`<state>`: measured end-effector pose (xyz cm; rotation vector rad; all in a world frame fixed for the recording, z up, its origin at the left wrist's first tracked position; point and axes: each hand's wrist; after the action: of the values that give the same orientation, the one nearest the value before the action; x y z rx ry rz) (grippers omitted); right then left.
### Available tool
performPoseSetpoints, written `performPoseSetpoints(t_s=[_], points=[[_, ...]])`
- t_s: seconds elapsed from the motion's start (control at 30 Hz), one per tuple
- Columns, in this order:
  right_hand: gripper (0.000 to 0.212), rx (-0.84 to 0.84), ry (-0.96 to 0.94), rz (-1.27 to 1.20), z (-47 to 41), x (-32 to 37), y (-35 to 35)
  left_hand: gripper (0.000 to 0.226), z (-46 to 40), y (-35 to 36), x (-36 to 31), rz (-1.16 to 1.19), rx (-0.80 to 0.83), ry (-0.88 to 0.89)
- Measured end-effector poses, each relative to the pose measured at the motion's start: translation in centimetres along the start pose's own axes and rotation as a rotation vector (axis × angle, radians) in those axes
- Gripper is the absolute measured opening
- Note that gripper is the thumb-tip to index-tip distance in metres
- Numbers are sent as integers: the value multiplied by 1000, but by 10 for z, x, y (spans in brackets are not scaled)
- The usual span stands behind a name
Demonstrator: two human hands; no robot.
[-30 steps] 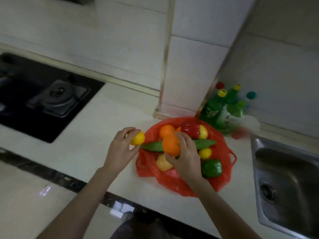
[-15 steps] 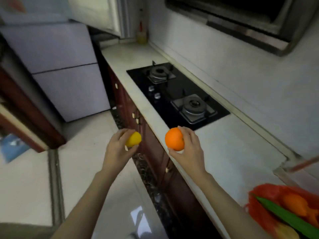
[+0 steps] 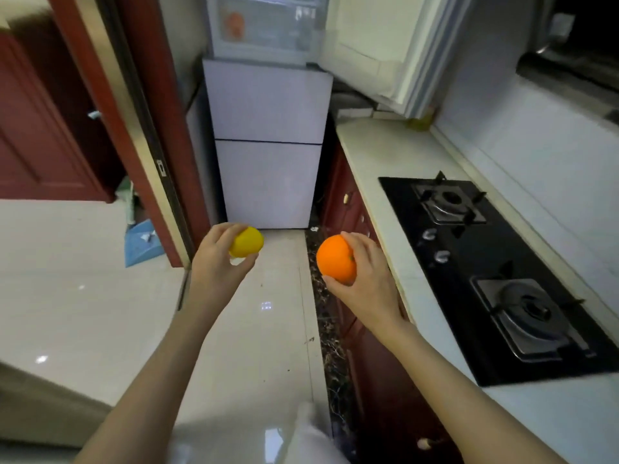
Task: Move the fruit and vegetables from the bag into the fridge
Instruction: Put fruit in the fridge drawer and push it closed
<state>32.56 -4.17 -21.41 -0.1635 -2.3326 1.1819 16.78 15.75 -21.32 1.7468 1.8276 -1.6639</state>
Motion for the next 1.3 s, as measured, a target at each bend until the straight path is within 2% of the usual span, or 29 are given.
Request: performPoseSetpoints(t_s=[0.23,0.37,0.53,0.83,1.1,1.3], points=[[76,35,-61,-54,-147,-44,67,45,-130,31,38,-67,-26,-34],[74,20,-110,-75,-245,-64,93,47,-219,39,48,-137,-17,21],[74,18,-187,-92,-344,-79,125,47,-315,44,63,-156,-106,49],[74,-99,-229,-62,-521,-99,183,44,-491,70,108,-110,-138,162],[76,-168,-178,-36,-668,-106,219,47,-656,74,137,-72,-171,230],[77,-222,-52,-82,-751,-139,245,46,-744,108,147,-49,-147,282]])
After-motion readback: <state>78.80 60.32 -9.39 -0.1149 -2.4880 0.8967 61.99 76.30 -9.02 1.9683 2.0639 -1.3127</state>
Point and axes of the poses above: each hand's wrist, its own z-axis away from the middle knuckle, its own y-axis out of the palm, x = y × z, and after that the axes turned 7 degrees about -y, right-handed
